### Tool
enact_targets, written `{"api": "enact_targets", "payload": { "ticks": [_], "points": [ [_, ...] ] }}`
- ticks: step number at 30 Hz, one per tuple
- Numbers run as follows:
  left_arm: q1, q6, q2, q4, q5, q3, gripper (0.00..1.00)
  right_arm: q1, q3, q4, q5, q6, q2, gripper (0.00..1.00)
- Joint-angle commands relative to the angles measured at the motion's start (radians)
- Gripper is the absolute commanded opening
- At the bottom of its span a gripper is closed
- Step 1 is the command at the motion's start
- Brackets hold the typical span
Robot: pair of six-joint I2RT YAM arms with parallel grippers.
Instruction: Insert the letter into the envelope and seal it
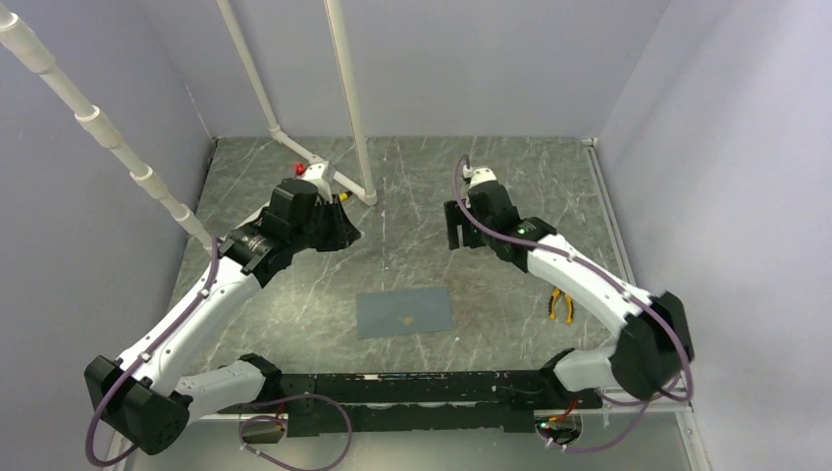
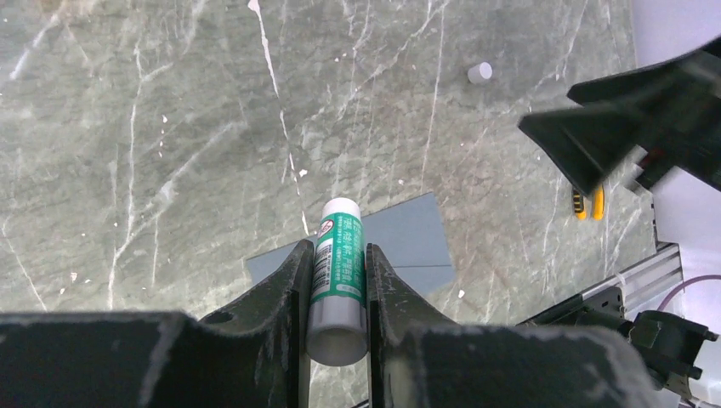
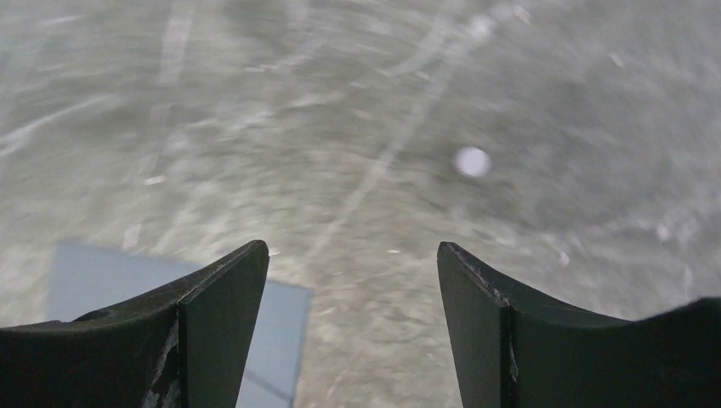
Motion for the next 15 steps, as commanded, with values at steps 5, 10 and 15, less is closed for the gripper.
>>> {"api": "enact_targets", "payload": {
  "ticks": [5, 10, 15],
  "points": [
    [0.001, -0.017, -0.019, 0.066, -0.009, -0.011, 0.02, -0.164, 0.136, -0.105, 0.255, 0.180, 0.300, 0.73],
    [0.000, -0.029, -0.017, 0.082, 0.026, -0.028, 0.02, -0.208, 0.229, -0.109, 0.181, 0.131, 0.466, 0.64],
    [0.001, -0.025, -0.017, 0.080, 0.037, -0.028, 0.02, -0.229, 0.263, -0.100, 0.137, 0.115, 0.543, 0.60]
  ]
}}
